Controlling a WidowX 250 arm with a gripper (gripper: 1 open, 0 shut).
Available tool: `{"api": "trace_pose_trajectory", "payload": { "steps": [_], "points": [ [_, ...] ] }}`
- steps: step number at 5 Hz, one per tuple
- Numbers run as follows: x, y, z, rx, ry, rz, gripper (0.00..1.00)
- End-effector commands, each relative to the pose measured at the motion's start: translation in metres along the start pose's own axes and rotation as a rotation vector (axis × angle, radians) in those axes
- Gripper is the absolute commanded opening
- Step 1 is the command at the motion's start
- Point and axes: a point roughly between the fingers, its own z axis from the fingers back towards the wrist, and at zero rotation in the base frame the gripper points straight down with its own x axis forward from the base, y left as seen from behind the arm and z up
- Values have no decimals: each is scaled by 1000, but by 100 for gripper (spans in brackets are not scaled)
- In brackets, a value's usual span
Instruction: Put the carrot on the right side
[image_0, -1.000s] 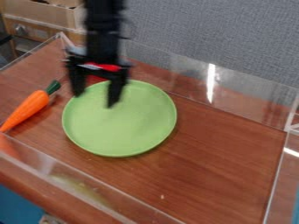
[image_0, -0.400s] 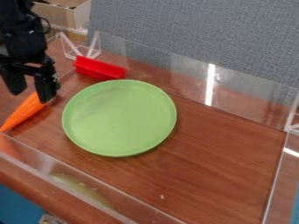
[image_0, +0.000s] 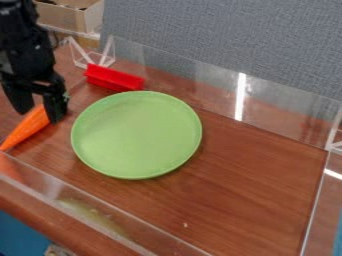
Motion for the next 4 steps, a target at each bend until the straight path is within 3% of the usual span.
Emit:
{"api": "trace_pose_trajectory", "payload": {
  "steps": [1, 4],
  "points": [
    [12, -2, 0, 19, -34, 2, 100],
    [30, 15, -5, 59, -65, 46, 100]
  ]
}}
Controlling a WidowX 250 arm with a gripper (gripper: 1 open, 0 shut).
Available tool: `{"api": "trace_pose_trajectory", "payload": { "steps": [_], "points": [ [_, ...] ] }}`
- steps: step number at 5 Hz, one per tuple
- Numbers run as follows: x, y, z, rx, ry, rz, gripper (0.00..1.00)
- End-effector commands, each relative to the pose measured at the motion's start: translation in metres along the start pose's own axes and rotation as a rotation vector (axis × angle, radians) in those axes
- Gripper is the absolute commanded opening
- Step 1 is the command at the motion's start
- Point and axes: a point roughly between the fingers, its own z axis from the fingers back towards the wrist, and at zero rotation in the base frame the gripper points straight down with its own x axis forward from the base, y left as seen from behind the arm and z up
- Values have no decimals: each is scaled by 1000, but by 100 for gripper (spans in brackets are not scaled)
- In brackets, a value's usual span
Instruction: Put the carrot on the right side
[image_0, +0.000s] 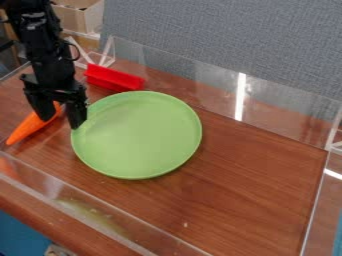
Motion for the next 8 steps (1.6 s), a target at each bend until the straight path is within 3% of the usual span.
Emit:
{"api": "trace_pose_trajectory", "payload": {
  "steps": [1, 3, 5, 8],
  "points": [
    [12, 24, 15, 54, -62, 27, 100],
    [11, 36, 17, 64, -62, 43, 100],
    [14, 19, 4, 61, -50, 35, 100],
    [18, 20, -9, 56, -33, 66, 100]
  ]
}}
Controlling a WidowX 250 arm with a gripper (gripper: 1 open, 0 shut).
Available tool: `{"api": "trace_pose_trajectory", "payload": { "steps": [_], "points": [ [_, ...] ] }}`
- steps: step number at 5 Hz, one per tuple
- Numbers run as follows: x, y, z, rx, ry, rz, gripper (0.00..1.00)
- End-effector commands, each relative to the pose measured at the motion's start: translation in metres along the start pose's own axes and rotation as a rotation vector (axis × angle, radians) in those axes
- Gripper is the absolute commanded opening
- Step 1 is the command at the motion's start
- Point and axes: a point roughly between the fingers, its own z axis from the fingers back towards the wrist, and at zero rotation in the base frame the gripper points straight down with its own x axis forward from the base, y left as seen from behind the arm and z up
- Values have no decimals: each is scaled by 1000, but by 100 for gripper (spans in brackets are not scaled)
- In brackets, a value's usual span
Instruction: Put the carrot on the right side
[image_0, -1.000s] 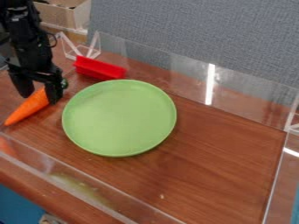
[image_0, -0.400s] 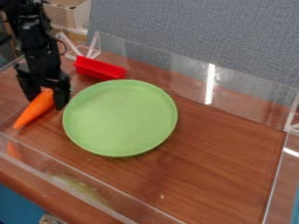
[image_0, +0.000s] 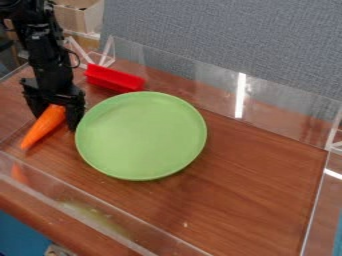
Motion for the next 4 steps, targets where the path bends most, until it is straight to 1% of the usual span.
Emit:
{"api": "trace_pose_trajectory", "payload": {
  "steps": [1, 2, 3, 4],
  "points": [
    [9, 3, 12, 20, -47, -4, 0],
    [8, -1, 29, 15, -69, 6, 0],
    [7, -8, 56, 7, -111, 16, 0],
    [3, -35, 92, -15, -160, -13, 0]
  ]
}}
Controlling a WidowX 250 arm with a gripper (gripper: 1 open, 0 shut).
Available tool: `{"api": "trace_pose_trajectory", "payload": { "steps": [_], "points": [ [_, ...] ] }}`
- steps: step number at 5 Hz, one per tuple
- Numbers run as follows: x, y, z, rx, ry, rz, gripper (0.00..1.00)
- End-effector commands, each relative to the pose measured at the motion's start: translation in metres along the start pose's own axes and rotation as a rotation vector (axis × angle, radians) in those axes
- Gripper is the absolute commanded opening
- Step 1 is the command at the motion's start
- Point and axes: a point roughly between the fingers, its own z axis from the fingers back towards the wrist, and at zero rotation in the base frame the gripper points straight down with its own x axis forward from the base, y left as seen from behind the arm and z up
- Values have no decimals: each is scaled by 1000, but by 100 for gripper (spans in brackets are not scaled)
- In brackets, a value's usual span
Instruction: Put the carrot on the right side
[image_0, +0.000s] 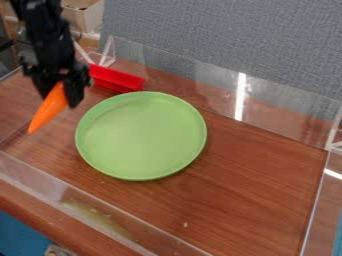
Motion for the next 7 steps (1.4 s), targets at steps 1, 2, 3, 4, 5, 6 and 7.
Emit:
{"api": "trace_pose_trajectory", "payload": {
  "steps": [1, 2, 3, 4, 5, 6, 7],
  "points": [
    [4, -30, 39, -7, -72, -50, 0],
    [0, -71, 52, -32, -81, -141, 0],
    [-8, -113, 45, -51, -67, -261, 0],
    [-21, -145, 32, -43, -43, -320, 0],
    [-21, -142, 23, -30, -13, -335, 0],
    [-13, -125, 15, -13, 2, -314, 0],
    [-4, -108, 11, -3, 7, -295, 0]
  ]
}}
